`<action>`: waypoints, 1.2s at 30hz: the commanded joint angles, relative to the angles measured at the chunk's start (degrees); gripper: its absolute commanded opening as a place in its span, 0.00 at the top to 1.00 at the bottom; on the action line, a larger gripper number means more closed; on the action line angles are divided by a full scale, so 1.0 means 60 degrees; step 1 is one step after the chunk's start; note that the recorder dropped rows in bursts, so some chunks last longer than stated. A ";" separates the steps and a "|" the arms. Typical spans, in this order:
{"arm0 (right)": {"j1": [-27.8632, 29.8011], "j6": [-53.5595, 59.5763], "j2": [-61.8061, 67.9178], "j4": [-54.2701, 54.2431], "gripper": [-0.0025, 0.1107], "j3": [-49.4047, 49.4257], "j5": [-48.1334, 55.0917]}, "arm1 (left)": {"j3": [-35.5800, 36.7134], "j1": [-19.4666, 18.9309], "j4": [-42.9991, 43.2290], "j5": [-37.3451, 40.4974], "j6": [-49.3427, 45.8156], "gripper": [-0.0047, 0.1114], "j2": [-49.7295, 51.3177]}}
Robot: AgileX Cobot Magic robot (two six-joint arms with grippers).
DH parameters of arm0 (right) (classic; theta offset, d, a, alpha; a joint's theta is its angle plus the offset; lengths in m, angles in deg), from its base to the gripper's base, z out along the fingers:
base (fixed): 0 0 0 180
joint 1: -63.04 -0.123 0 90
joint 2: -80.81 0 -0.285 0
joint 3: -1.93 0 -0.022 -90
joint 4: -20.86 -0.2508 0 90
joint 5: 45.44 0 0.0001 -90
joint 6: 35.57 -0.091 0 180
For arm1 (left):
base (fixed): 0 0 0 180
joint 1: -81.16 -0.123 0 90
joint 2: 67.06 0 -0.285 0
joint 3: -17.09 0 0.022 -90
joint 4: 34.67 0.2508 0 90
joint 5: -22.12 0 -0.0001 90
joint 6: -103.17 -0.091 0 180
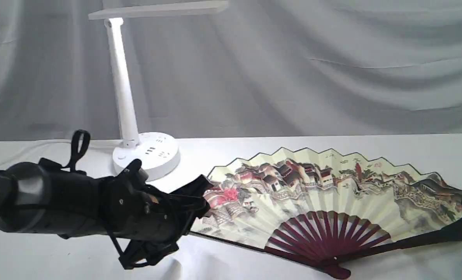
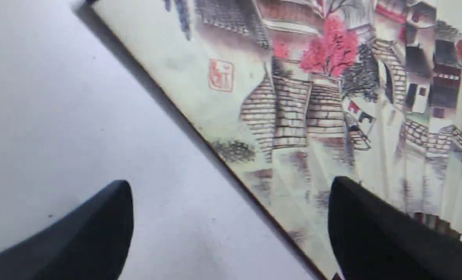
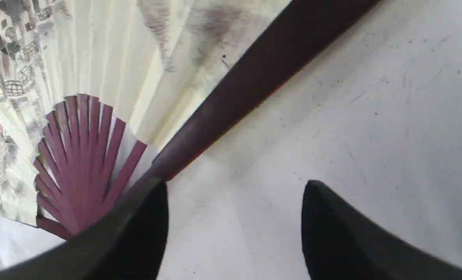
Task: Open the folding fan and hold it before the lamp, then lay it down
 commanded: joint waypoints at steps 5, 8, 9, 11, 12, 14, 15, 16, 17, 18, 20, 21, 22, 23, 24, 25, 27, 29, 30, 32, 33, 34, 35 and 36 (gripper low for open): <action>-0.0062 0.0014 -0.0936 0.0346 0.52 0.0057 0.0037 | -0.0015 -0.0421 0.1023 0.0914 -0.0778 0.53 -0.0933; -0.0481 0.0014 -0.1234 0.0785 0.52 0.0057 -0.0088 | -0.0015 -0.0517 0.2118 0.1250 -0.0778 0.65 -0.1334; -0.0606 0.0014 -0.1269 0.0835 0.52 0.0057 -0.0135 | -0.0015 -0.0554 0.2469 0.1414 -0.0778 0.69 -0.1474; -0.1136 0.0014 -0.1422 0.1192 0.52 0.0057 -0.0293 | -0.0015 -0.0689 0.3076 0.1874 -0.0778 0.79 -0.1728; -0.1433 0.0014 -0.1512 0.1406 0.52 0.0057 -0.0387 | -0.0015 -0.0804 0.3292 0.2270 -0.0778 0.86 -0.1885; -0.1991 -0.0171 -0.1644 0.1983 0.52 0.0057 -0.0609 | -0.0015 -0.0990 0.3662 0.2777 -0.0778 0.96 -0.2082; -0.2290 -0.0478 -0.1752 0.2395 0.52 0.0057 -0.0807 | -0.0015 -0.1143 0.3992 0.3200 -0.0778 0.96 -0.2206; -0.2617 -0.0948 -0.1890 0.2938 0.52 0.0057 -0.1071 | -0.0015 -0.1252 0.4206 0.3536 -0.0778 0.96 -0.2272; -0.2825 -0.1300 -0.1981 0.3302 0.52 0.0057 -0.1250 | -0.0015 -0.1384 0.4461 0.3870 -0.0778 0.96 -0.2380; -0.3061 -0.1702 -0.2095 0.3725 0.52 0.0057 -0.1491 | -0.0015 -0.1521 0.4748 0.4211 -0.0778 0.96 -0.2473; -0.3476 -0.2345 -0.2330 0.4472 0.52 0.0057 -0.1851 | -0.0015 -0.1796 0.5181 0.4756 -0.0859 0.96 -0.2608; -0.3627 -0.2541 -0.2420 0.4705 0.52 0.0057 -0.2002 | -0.0015 -0.1909 0.5319 0.4988 -0.1010 0.96 -0.2702; -0.3798 -0.2792 -0.2532 0.4940 0.52 0.0057 -0.2138 | -0.0015 -0.2045 0.5410 0.5218 -0.1214 0.96 -0.2770; -0.3953 -0.3094 -0.2630 0.5180 0.52 0.0057 -0.2247 | -0.0015 -0.2180 0.5455 0.5396 -0.1518 0.96 -0.2823; -0.4062 -0.3338 -0.2686 0.5344 0.52 0.0057 -0.2289 | -0.0015 -0.2292 0.5478 0.5545 -0.1827 0.96 -0.2881; -0.4188 -0.3699 -0.2725 0.5575 0.52 0.0057 -0.2314 | -0.0015 -0.2466 0.5478 0.5743 -0.2290 0.96 -0.2925; -0.4352 -0.4542 -0.2735 0.6207 0.53 -0.0047 -0.2207 | -0.0015 -0.2733 0.5457 0.6046 -0.2757 0.96 -0.2928; -0.4467 -0.5365 -0.2735 0.7016 0.54 -0.0180 -0.2020 | -0.0015 -0.3057 0.5442 0.6400 -0.3121 0.96 -0.2928; -0.4467 -0.5803 -0.2735 0.7503 0.55 -0.0292 -0.1882 | -0.0015 -0.3183 0.5442 0.6516 -0.3244 0.96 -0.2928; -0.4467 -0.6585 -0.2735 0.8370 0.58 -0.0601 -0.1463 | -0.0015 -0.3507 0.5442 0.6740 -0.3644 0.96 -0.2928; -0.4467 -0.6845 -0.2735 0.8695 0.58 -0.0698 -0.1272 | -0.0015 -0.3589 0.5442 0.6784 -0.3771 0.96 -0.2928; -0.4467 -0.7140 -0.2735 0.9101 0.59 -0.0848 -0.1095 | -0.0015 -0.3687 0.5442 0.6840 -0.3995 0.96 -0.2928; -0.4467 -0.7366 -0.2735 0.9396 0.59 -0.0974 -0.0948 | -0.0015 -0.3760 0.5442 0.6931 -0.4205 0.96 -0.2928; -0.4467 -0.7450 -0.2735 0.9526 0.59 -0.1043 -0.0877 | -0.0015 -0.3827 0.5442 0.7000 -0.4332 0.96 -0.2928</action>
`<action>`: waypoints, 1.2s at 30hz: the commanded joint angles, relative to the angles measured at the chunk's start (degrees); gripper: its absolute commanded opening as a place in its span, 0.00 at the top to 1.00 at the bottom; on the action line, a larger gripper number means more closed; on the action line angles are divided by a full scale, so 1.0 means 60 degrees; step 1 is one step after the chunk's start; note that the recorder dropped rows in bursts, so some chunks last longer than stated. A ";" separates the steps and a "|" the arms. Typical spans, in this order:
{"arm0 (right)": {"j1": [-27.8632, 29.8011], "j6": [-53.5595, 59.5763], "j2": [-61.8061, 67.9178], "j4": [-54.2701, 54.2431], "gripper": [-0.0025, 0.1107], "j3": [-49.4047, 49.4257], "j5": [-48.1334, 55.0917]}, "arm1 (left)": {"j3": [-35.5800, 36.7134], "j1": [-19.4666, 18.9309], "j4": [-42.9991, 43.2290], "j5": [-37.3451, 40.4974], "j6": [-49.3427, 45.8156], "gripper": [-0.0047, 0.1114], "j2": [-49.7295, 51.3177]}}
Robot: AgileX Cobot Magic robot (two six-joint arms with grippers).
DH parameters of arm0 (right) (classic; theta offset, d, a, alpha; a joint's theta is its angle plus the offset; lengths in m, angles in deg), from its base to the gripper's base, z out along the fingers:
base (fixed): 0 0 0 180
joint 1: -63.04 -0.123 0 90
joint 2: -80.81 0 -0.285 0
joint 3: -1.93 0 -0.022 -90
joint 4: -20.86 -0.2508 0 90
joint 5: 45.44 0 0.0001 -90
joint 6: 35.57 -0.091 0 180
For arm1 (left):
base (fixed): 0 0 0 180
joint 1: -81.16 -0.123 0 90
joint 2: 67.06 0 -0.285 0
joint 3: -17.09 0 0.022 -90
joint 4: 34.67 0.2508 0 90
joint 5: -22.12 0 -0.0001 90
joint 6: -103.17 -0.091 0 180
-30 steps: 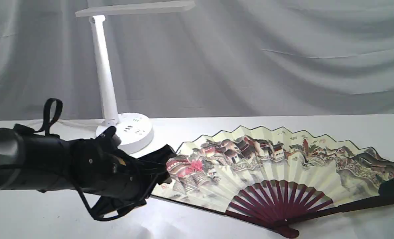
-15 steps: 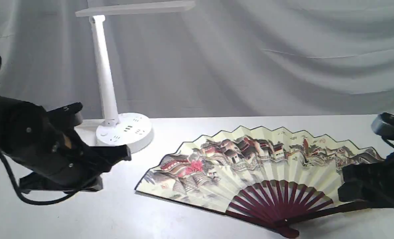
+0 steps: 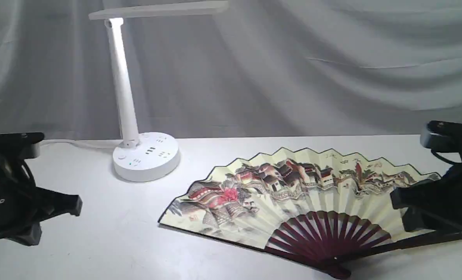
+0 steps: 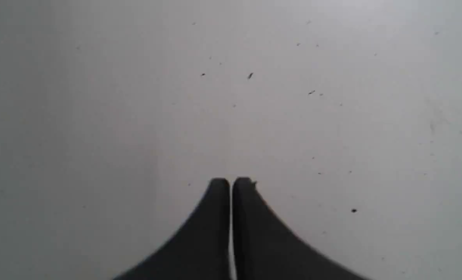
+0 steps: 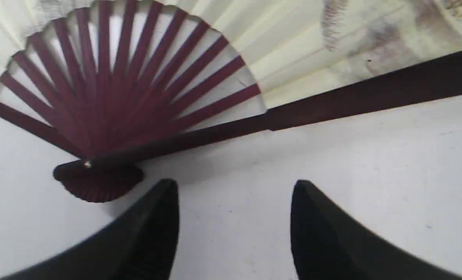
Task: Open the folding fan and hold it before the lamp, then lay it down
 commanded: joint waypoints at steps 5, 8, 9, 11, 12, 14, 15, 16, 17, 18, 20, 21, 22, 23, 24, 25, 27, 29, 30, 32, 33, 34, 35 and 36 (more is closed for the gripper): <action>-0.0034 -0.0608 -0.0094 0.2132 0.63 -0.0343 0.0522 | -0.0015 -0.0506 -0.0020 0.0449 -0.1200 0.96 -0.0103; -0.0034 -0.0608 -0.0094 0.3049 0.70 -0.0343 0.0767 | -0.0015 -0.0758 -0.0147 0.0449 -0.1152 0.96 -0.0103; -0.0034 -0.0608 -0.0094 0.3213 0.73 -0.0343 0.0807 | -0.0015 -0.0803 -0.0147 0.0449 -0.1152 0.96 -0.0103; -0.0034 -0.0743 -0.0094 0.3351 0.78 -0.0343 0.0821 | -0.0015 -0.0846 -0.0147 0.0466 -0.1152 0.96 -0.0103; -0.0034 -0.0767 -0.0094 0.3352 0.80 -0.0343 0.0821 | -0.0015 -0.0846 -0.0147 0.0466 -0.1152 0.96 -0.0103; -0.0014 -0.0767 -0.0094 0.3408 0.88 -0.0343 0.0821 | -0.0015 -0.0846 -0.0147 0.0466 -0.1152 0.96 -0.0103; -0.0014 -0.0767 -0.0094 0.3408 0.90 -0.0343 0.0821 | -0.0015 -0.0846 -0.0147 0.0466 -0.1152 0.96 -0.0103; -0.0014 -0.0767 -0.0094 0.3408 0.94 -0.0343 0.0821 | -0.0015 -0.0846 -0.0147 0.0466 -0.1152 0.96 -0.0103; -0.0014 -0.0767 -0.0094 0.3390 0.98 -0.0343 0.0821 | -0.0015 -0.0846 -0.0147 0.0466 -0.1152 0.96 -0.0103; -0.0014 -0.0786 -0.0094 0.3322 0.98 -0.0343 0.0821 | -0.0015 -0.0846 -0.0147 0.0468 -0.1170 0.96 -0.0103; -0.0014 -0.0786 -0.0094 0.3194 0.98 -0.0343 0.0821 | -0.0015 -0.0846 -0.0147 0.0485 -0.1171 0.96 -0.0103; -0.0014 -0.0807 -0.0094 0.3146 0.98 -0.0343 0.0821 | -0.0015 -0.0846 -0.0147 0.0485 -0.1171 0.96 -0.0103; -0.0014 -0.0808 -0.0094 0.3093 0.98 -0.0343 0.0821 | -0.0015 -0.0846 -0.0147 0.0485 -0.1171 0.96 -0.0103; -0.0014 -0.0823 -0.0094 0.2934 0.98 -0.0343 0.0821 | -0.0015 -0.0846 -0.0195 0.0483 -0.1171 0.96 -0.0103; -0.0014 -0.0823 -0.0094 0.2753 0.98 -0.0343 0.0821 | -0.0015 -0.0846 -0.0249 0.0483 -0.1171 0.96 -0.0103; -0.0014 -0.0823 -0.0094 0.2587 0.98 -0.0343 0.0821 | -0.0015 -0.0846 -0.0278 0.0483 -0.1171 0.96 -0.0103; -0.0014 -0.0912 -0.0094 0.2391 0.98 -0.0343 0.0829 | -0.0015 -0.0846 -0.0338 0.0483 -0.1307 0.96 -0.0103; -0.0014 -0.1093 -0.0094 0.2330 0.98 -0.0343 0.0844 | -0.0015 -0.0846 -0.0359 0.0483 -0.1403 0.96 -0.0103; -0.0014 -0.1133 -0.0094 0.2391 0.98 -0.0343 0.0844 | -0.0015 -0.0846 -0.0359 0.0483 -0.1403 0.96 -0.0103; -0.0014 -0.1151 -0.0094 0.2391 0.98 -0.0343 0.0865 | -0.0015 -0.0846 -0.0359 0.0483 -0.1403 0.96 -0.0103; -0.0014 -0.1182 -0.0094 0.2391 0.98 -0.0343 0.0892 | -0.0015 -0.0846 -0.0359 0.0483 -0.1403 0.96 -0.0103; -0.0014 -0.1222 -0.0094 0.2391 0.98 -0.0343 0.0933 | -0.0015 -0.0846 -0.0359 0.0483 -0.1403 0.96 -0.0103; -0.0014 -0.1244 -0.0094 0.2391 0.98 -0.0343 0.0935 | -0.0015 -0.0846 -0.0359 0.0483 -0.1499 0.96 -0.0118; -0.0014 -0.1268 -0.0094 0.2391 0.98 -0.0343 0.0949 | -0.0015 -0.0846 -0.0474 0.0483 -0.1609 0.96 -0.0172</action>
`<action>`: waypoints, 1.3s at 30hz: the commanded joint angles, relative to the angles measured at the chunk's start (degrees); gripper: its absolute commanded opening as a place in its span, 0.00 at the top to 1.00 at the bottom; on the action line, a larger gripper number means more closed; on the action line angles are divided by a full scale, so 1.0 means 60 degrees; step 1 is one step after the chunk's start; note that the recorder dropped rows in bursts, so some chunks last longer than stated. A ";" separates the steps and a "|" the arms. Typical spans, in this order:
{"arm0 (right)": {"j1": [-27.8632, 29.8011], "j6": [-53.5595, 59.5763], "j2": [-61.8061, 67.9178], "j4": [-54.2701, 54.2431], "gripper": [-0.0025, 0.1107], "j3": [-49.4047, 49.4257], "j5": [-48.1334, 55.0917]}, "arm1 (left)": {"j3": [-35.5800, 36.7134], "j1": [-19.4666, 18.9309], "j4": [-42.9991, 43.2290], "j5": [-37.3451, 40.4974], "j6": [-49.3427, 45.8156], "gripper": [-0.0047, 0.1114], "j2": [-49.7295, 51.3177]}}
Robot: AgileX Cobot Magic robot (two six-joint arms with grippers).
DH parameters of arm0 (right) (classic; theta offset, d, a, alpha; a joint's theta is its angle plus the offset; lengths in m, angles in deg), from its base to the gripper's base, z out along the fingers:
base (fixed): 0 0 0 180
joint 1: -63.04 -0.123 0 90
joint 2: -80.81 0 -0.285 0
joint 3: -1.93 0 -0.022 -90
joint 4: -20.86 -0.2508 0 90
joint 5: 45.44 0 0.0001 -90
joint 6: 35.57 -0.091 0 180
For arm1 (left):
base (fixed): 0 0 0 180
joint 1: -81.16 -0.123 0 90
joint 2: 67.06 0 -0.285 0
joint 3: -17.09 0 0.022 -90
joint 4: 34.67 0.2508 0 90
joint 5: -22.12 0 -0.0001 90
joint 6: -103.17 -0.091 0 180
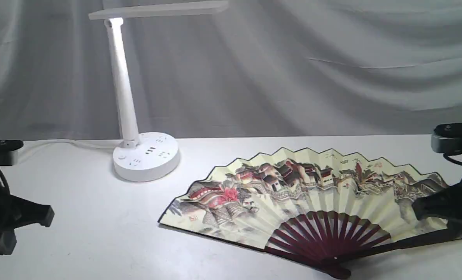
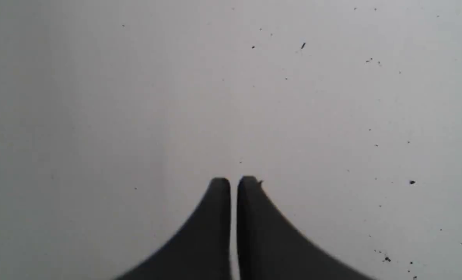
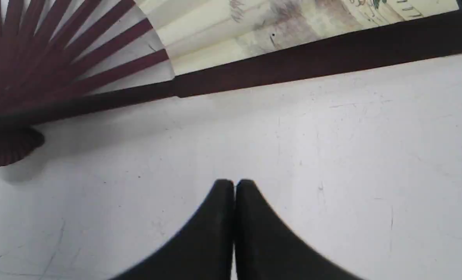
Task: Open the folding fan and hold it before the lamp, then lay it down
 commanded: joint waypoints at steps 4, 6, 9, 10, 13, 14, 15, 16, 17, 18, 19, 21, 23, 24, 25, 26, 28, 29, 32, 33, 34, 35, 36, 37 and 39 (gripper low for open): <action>-0.0014 -0.0103 -0.0087 -0.0073 0.98 -0.0057 0.0104 | -0.0015 -0.0027 -0.0559 -0.0153 -0.0502 0.96 -0.0452; -0.0014 -0.0103 -0.0087 -0.0073 0.98 -0.0057 0.0123 | -0.0015 -0.0027 -0.0559 -0.0206 -0.0502 0.96 -0.0642; -0.0014 -0.0103 -0.0087 -0.0073 0.98 -0.0057 0.0200 | -0.0015 -0.0027 -0.0559 -0.0201 -0.0502 0.96 -0.0821; -0.0014 -0.0103 -0.0087 -0.0073 0.98 -0.0057 0.0244 | -0.0015 -0.0027 -0.0559 -0.0201 -0.0502 0.96 -0.0894; -0.0014 -0.0103 -0.0087 -0.0073 0.98 -0.0057 0.0412 | 0.0006 -0.0027 -0.0559 -0.0187 -0.0502 0.96 -0.1227; -0.0014 -0.0103 -0.0087 -0.0073 0.98 -0.0057 0.0487 | 0.0006 -0.0027 -0.0559 -0.0187 -0.0502 0.96 -0.1347; -0.0014 -0.0103 -0.0100 -0.0073 0.98 -0.0057 0.0588 | 0.0006 -0.0027 -0.0559 -0.0187 -0.0502 0.96 -0.1518; -0.0014 -0.0103 -0.0137 -0.0073 0.98 -0.0057 0.0666 | 0.0006 -0.0027 -0.0559 -0.0187 -0.0502 0.96 -0.1668; -0.0014 -0.0103 -0.0197 -0.0073 0.98 -0.0040 0.0686 | 0.0006 -0.0027 -0.0559 -0.0187 -0.0502 0.96 -0.1918; -0.0014 -0.0103 -0.0289 -0.0073 0.98 -0.0020 0.0685 | 0.0006 -0.0027 -0.0559 -0.0187 -0.0502 0.96 -0.2088; -0.0014 -0.0103 -0.0430 -0.0073 0.98 0.0023 0.0667 | 0.0006 -0.0027 -0.0559 -0.0142 -0.0502 0.96 -0.2318; -0.0014 -0.0103 -0.0732 -0.0073 0.98 0.0066 0.0631 | 0.0006 -0.0027 -0.0559 -0.0040 -0.0502 0.96 -0.2792; -0.0014 -0.0103 -0.1166 -0.0073 0.98 0.0066 0.0743 | 0.0006 -0.0027 -0.0559 0.0087 -0.0502 0.96 -0.3293; -0.0014 -0.0103 -0.1342 -0.0073 0.98 0.0066 0.0837 | 0.0006 -0.0027 -0.0559 0.0158 -0.0502 0.96 -0.3555; -0.0014 -0.0103 -0.1516 -0.0073 0.98 0.0066 0.0926 | 0.0006 -0.0027 -0.0559 0.0208 -0.0502 0.96 -0.3768; -0.0014 -0.0082 -0.1787 -0.0073 0.98 0.0066 0.1057 | 0.0006 -0.0027 -0.0559 0.0308 -0.0502 0.96 -0.3984; -0.0014 -0.0029 -0.2220 0.0005 0.98 0.0066 0.1179 | 0.0006 -0.0027 -0.0559 0.0461 -0.0502 0.96 -0.4536; -0.0014 -0.0029 -0.2426 0.0074 0.98 0.0066 0.1251 | 0.0006 -0.0027 -0.0559 0.0566 -0.0502 0.96 -0.4821; -0.0014 -0.0029 -0.3282 0.0074 0.98 0.0066 0.1555 | 0.0006 -0.0027 -0.0559 0.0833 -0.0502 0.96 -0.5581; -0.0014 -0.0029 -0.3525 0.0074 0.98 0.0066 0.1651 | 0.0006 -0.0027 -0.0559 0.0950 -0.0502 0.96 -0.5939; -0.0014 -0.0029 -0.3907 0.0074 0.98 0.0066 0.1807 | 0.0006 -0.0027 -0.0559 0.1064 -0.0502 0.96 -0.6245; -0.0014 -0.0008 -0.4169 0.0074 0.98 0.0066 0.1912 | 0.0006 -0.0027 -0.0559 0.1161 -0.0502 0.96 -0.6560; -0.0014 0.0018 -0.4435 0.0074 0.98 0.0066 0.2012 | 0.0006 -0.0027 -0.0559 0.1270 -0.0502 0.96 -0.6820; -0.0014 0.0045 -0.4780 0.0087 0.98 0.0066 0.2125 | 0.0006 -0.0027 -0.0559 0.1385 -0.0502 0.96 -0.7152; -0.0014 0.0134 -0.5487 0.0087 0.98 0.0066 0.2302 | 0.0006 -0.0027 -0.0559 0.1610 -0.0502 0.96 -0.7840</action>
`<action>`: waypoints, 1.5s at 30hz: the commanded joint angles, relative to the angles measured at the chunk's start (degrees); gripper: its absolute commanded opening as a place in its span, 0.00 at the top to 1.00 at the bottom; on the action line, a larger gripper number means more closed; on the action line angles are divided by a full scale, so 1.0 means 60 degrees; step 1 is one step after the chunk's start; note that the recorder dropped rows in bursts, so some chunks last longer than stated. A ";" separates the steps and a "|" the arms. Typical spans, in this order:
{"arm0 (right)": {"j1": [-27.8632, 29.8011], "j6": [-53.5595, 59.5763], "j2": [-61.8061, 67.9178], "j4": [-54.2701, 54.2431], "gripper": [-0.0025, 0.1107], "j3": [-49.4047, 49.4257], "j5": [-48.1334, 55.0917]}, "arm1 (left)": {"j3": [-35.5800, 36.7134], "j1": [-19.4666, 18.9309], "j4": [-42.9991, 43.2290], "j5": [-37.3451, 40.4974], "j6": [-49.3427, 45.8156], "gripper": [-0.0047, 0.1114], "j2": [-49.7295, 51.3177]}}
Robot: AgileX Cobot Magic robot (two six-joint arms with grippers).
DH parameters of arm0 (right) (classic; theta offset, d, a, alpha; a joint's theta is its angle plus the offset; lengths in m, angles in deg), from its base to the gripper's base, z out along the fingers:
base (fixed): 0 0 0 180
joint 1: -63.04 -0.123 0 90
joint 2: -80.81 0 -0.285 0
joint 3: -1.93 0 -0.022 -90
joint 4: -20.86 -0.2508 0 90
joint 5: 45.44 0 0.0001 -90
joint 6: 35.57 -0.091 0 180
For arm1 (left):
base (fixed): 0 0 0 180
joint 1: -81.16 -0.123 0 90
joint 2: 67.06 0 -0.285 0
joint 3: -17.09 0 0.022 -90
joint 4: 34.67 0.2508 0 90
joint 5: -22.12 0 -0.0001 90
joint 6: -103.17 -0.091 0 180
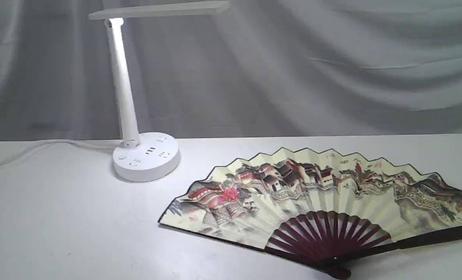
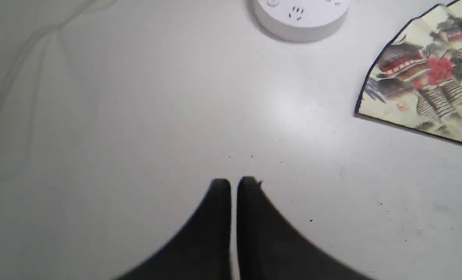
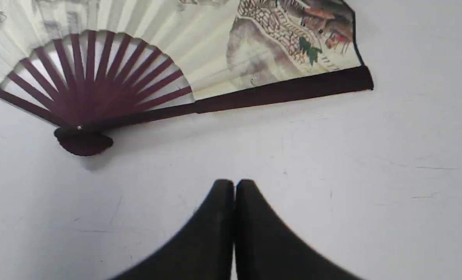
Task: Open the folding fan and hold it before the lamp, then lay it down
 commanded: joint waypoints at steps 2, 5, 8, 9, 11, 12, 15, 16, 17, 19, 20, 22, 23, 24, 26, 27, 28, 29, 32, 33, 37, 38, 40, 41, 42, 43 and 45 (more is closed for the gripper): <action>-0.0014 0.0212 -0.1554 0.0084 0.98 0.0066 0.0527 | 0.0006 -0.0027 -0.0062 0.0543 -0.0006 0.96 -0.1481; -0.0014 0.0212 -0.2625 0.0084 0.98 0.0066 0.0856 | 0.0006 -0.0027 -0.0062 0.0946 0.0010 0.96 -0.2606; -0.0014 0.0212 -0.3656 0.0084 0.98 0.0066 0.1185 | 0.0006 -0.0027 0.0083 0.1433 0.0010 0.96 -0.3566; -0.0014 0.0212 -0.3945 0.0084 0.98 0.0066 0.1315 | 0.0006 -0.0027 0.0124 0.1675 0.0010 0.96 -0.4000; -0.0014 0.0212 -0.4676 0.0084 0.98 0.0066 0.1682 | 0.0006 -0.0027 0.0124 0.1966 0.0010 0.96 -0.4639; -0.0014 0.0212 -0.5035 0.0084 0.98 0.0066 0.1873 | 0.0006 -0.0027 0.0107 0.2073 0.0010 0.96 -0.4978; -0.0014 0.0212 -0.6042 0.0084 0.98 0.0066 0.2466 | 0.0006 -0.0027 0.0087 0.2375 0.0010 0.96 -0.5922; -0.0014 0.0212 -0.6408 0.0084 0.98 0.0066 0.2592 | 0.0006 -0.0027 0.0087 0.2375 0.0010 0.96 -0.6186; -0.0014 0.0212 -0.6697 0.0084 0.98 0.0066 0.2666 | 0.0006 -0.0027 0.0087 0.2375 0.0010 0.96 -0.6508; -0.0014 0.0212 -0.7360 0.0068 0.98 0.0066 0.2805 | 0.0006 -0.0027 0.0074 0.2375 0.0010 0.96 -0.7157; -0.0014 0.0212 -0.7730 0.0068 0.98 0.0066 0.2906 | 0.0006 -0.0027 0.0074 0.2375 0.0010 0.96 -0.7477; -0.0014 0.0212 -0.8521 0.0109 0.98 0.0066 0.2935 | 0.0006 -0.0027 0.0074 0.2375 0.0055 0.96 -0.8125; -0.0014 0.0212 -0.8871 0.0109 0.98 0.0066 0.2935 | 0.0006 -0.0027 0.0074 0.2375 0.0073 0.96 -0.8461; -0.0014 0.0212 -0.9142 0.0109 0.98 0.0066 0.2935 | 0.0006 -0.0027 0.0074 0.2375 0.0073 0.96 -0.8727; -0.0014 0.0212 -0.9721 0.0109 0.98 0.0066 0.2935 | 0.0006 -0.0027 0.0104 0.2375 0.0073 0.96 -0.9285; -0.0014 0.0212 -1.0022 0.0109 0.98 0.0066 0.2935 | 0.0006 -0.0027 0.0192 0.2375 0.0073 0.96 -0.9351; -0.0014 0.0212 -1.0238 0.0158 0.98 0.0066 0.2935 | 0.0006 -0.0027 0.0309 0.2375 0.0073 0.96 -0.9351; -0.0014 0.0212 -1.0462 0.0196 0.98 0.0066 0.2935 | -0.0114 -0.0027 0.0383 0.2375 0.0051 0.96 -0.9351; -0.0014 0.0168 -1.0462 0.0326 0.98 0.0074 0.2935 | -0.0270 -0.0027 0.0383 0.2375 0.0024 0.96 -0.9351; -0.0014 0.0168 -1.0462 0.0326 0.98 0.0055 0.2935 | -0.0248 -0.0027 0.0383 0.2375 0.0042 0.96 -0.9351; -0.0014 0.0168 -1.0462 0.0285 0.98 0.0056 0.2935 | 0.0061 -0.0027 0.0226 0.2375 0.0013 0.96 -0.9351; -0.0014 0.0168 -1.0462 0.0285 0.98 0.0056 0.2935 | 0.0233 -0.0027 0.0226 0.2375 0.0009 0.96 -0.9351; -0.0014 0.0186 -1.0462 0.0261 0.98 0.0056 0.2935 | 0.0587 -0.0027 0.0251 0.2375 0.0009 0.96 -0.9351; -0.0014 0.0186 -1.0462 0.0213 0.98 0.0056 0.2935 | 0.0827 -0.0027 0.0251 0.2375 0.0009 0.96 -0.9351; -0.0014 0.0186 -1.0462 0.0167 0.98 0.0120 0.2935 | 0.1093 -0.0027 0.0251 0.2375 0.0009 0.96 -0.9351; -0.0014 0.0186 -1.0462 0.0146 0.98 0.0233 0.2935 | 0.1329 -0.0027 0.0251 0.2232 0.0048 0.96 -0.9351; -0.0014 0.0186 -1.0462 0.0123 0.98 0.0584 0.2601 | 0.2021 -0.0027 0.0251 0.1436 0.0049 0.96 -0.9351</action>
